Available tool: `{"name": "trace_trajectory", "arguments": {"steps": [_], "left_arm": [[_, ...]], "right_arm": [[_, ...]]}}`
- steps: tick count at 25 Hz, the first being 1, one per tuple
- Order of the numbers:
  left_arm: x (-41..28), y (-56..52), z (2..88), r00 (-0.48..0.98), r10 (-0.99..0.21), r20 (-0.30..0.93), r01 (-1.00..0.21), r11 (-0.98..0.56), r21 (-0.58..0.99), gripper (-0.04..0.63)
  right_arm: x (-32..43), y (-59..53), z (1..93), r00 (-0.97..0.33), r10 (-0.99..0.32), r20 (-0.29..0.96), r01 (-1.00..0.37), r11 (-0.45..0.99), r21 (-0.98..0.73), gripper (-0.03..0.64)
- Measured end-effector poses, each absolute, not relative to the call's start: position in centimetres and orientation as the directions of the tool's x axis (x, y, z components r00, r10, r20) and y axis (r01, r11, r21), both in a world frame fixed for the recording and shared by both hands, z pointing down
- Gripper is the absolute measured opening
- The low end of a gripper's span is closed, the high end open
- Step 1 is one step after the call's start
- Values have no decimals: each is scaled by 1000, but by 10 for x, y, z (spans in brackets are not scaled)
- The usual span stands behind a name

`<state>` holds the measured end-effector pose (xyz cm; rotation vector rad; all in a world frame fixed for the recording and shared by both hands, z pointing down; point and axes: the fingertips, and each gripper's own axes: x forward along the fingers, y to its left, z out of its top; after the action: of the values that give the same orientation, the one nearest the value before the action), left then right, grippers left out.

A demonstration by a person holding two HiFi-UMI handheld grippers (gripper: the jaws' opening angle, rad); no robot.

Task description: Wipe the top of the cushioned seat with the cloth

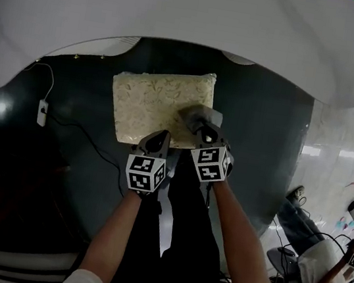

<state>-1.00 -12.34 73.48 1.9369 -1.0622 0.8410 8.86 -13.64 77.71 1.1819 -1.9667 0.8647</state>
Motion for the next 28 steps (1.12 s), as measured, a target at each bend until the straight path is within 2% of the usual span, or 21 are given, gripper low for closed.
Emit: {"name": "trace_trajectory", "arguments": {"steps": [20, 28], "left_arm": [[-37, -78, 741, 442, -374, 815, -882, -345, 321, 12], [-39, -74, 746, 459, -382, 802, -875, -353, 332, 12]], "right_arm": [[84, -112, 778, -300, -504, 810, -938, 308, -156, 14], [77, -91, 780, -307, -499, 810, -933, 326, -153, 14]]}}
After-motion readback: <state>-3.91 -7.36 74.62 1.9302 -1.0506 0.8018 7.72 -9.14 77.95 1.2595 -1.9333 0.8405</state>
